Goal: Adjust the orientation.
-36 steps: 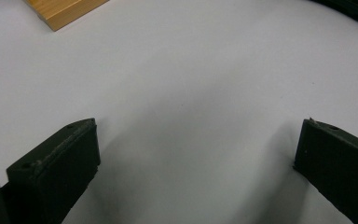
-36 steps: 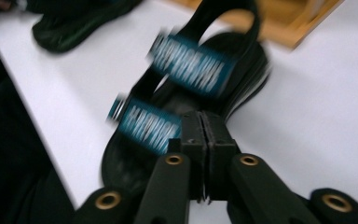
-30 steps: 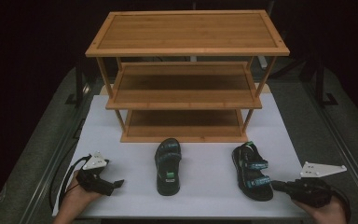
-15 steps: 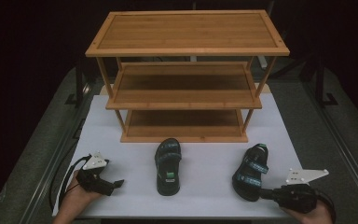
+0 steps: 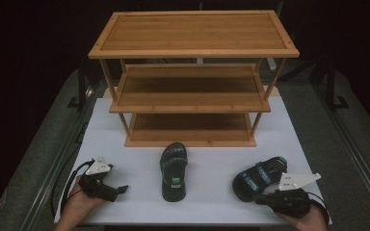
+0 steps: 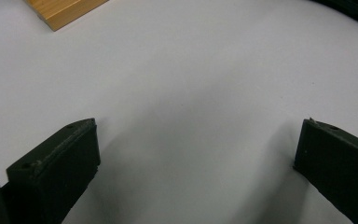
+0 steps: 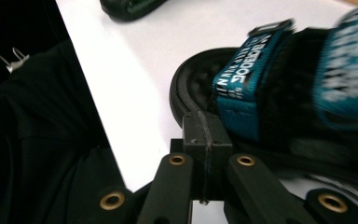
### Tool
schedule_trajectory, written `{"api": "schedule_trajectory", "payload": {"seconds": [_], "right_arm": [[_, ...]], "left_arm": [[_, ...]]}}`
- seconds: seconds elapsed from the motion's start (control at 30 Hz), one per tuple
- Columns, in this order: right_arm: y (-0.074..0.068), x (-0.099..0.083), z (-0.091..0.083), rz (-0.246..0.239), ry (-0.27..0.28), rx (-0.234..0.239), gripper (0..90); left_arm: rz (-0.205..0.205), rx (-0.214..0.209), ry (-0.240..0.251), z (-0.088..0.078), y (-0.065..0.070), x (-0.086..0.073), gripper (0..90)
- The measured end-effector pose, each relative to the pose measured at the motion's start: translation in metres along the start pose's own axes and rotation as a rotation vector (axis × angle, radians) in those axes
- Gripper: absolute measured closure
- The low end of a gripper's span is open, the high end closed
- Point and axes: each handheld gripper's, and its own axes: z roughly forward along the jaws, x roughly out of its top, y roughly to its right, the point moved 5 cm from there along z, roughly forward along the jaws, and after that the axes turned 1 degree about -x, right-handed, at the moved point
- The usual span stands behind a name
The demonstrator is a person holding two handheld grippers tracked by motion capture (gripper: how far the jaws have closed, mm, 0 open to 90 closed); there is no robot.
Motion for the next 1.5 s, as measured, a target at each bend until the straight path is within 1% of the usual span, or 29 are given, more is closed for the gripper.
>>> {"api": "schedule_trajectory", "payload": {"seconds": [0.1, 0.13, 0.17, 0.2, 0.23, 0.27, 0.3, 0.37, 0.43, 0.5, 0.53, 0.57, 0.63, 0.7, 0.73, 0.8, 0.87, 0.9, 1.03, 1.1, 1.13, 1.23, 1.27, 1.3, 1.4, 1.47, 1.5], "right_arm": [[-0.001, -0.001, -0.024, 0.009, 0.052, -0.020, 89.5], [-0.001, -0.001, -0.024, 0.009, 0.052, -0.020, 89.5], [-0.001, -0.001, -0.031, 0.010, 0.065, -0.034, 89.6], [0.003, 0.001, -0.046, 0.015, 0.091, -0.065, 89.6], [0.003, 0.001, -0.046, 0.015, 0.091, -0.065, 89.6], [0.009, 0.004, -0.060, 0.019, 0.123, -0.101, 89.6], [0.009, 0.004, -0.060, 0.019, 0.123, -0.101, 89.6], [0.019, 0.006, -0.073, 0.030, 0.150, -0.141, 89.6], [0.033, 0.008, -0.086, 0.044, 0.175, -0.188, 89.6], [0.045, 0.011, -0.093, 0.056, 0.195, -0.220, 89.6], [0.059, 0.014, -0.099, 0.073, 0.208, -0.250, 89.6], [0.059, 0.014, -0.099, 0.073, 0.208, -0.250, 89.6], [0.075, 0.017, -0.101, 0.087, 0.215, -0.276, 89.6], [0.089, 0.021, -0.099, 0.104, 0.220, -0.283, 89.6], [0.098, 0.023, -0.095, 0.111, 0.217, -0.283, 89.6], [0.109, 0.026, -0.086, 0.118, 0.203, -0.281, 89.6], [0.124, 0.029, -0.070, 0.127, 0.180, -0.276, 89.6], [0.130, 0.030, -0.063, 0.128, 0.169, -0.274, 89.6], [0.143, 0.030, -0.044, 0.133, 0.144, -0.256, 89.7], [0.150, 0.026, -0.031, 0.134, 0.107, -0.244, 89.7], [0.150, 0.026, -0.031, 0.134, 0.107, -0.244, 89.7], [0.151, 0.022, -0.023, 0.139, 0.078, -0.225, 89.7], [0.151, 0.019, -0.018, 0.137, 0.047, -0.220, 89.6], [0.151, 0.019, -0.018, 0.137, 0.047, -0.220, 89.6], [0.150, 0.016, -0.014, 0.134, 0.020, -0.213, 89.7], [0.149, 0.015, -0.014, 0.133, 0.023, -0.216, 89.7], [0.148, 0.014, -0.016, 0.129, 0.016, -0.219, 89.7]], "left_arm": [[0.000, 0.000, 0.000, 0.000, 0.000, 0.000, 0.0], [0.000, 0.001, 0.000, 0.000, 0.000, 0.000, 0.0], [0.000, 0.001, 0.000, 0.000, 0.000, 0.000, 0.0], [0.000, 0.001, 0.000, 0.000, 0.000, 0.000, 0.0], [0.000, 0.001, 0.000, 0.000, 0.000, 0.000, 0.0], [0.000, 0.001, 0.000, 0.000, 0.000, 0.000, 0.0], [0.000, 0.001, 0.001, 0.000, 0.000, 0.000, 0.0], [0.000, 0.001, 0.000, 0.000, 0.000, 0.000, 0.0], [0.000, 0.001, 0.001, 0.000, 0.000, 0.000, 0.0], [0.000, 0.001, 0.001, 0.000, 0.000, 0.000, 0.0], [0.000, 0.001, 0.001, 0.000, 0.000, 0.000, 0.0], [0.000, 0.001, 0.001, 0.000, 0.000, 0.000, 0.0], [0.000, 0.001, 0.001, 0.000, 0.000, 0.000, 0.0], [-0.001, 0.000, 0.001, 0.000, 0.000, 0.000, 0.0], [-0.001, 0.000, 0.001, 0.000, 0.000, 0.000, 0.0], [-0.001, 0.000, 0.001, 0.000, 0.000, 0.000, 0.0], [-0.001, 0.000, 0.001, 0.000, 0.000, 0.000, 0.0], [0.000, 0.000, 0.001, 0.000, 0.000, 0.000, 0.0], [-0.001, 0.000, 0.001, 0.000, 0.000, 0.000, 0.0], [-0.001, 0.000, 0.001, 0.000, 0.000, 0.000, 0.0], [-0.001, 0.000, 0.001, 0.000, 0.000, 0.000, 0.0], [-0.001, -0.001, 0.001, 0.000, 0.000, 0.000, 0.0], [-0.001, -0.001, 0.000, 0.000, 0.000, 0.000, 0.0], [-0.001, -0.001, 0.000, 0.000, 0.000, 0.000, 0.0], [-0.001, -0.001, 0.001, 0.000, 0.000, 0.000, 0.0], [-0.001, -0.001, 0.001, 0.000, 0.000, 0.000, 0.0], [-0.001, -0.001, 0.001, 0.000, 0.000, 0.000, 0.0]]}}
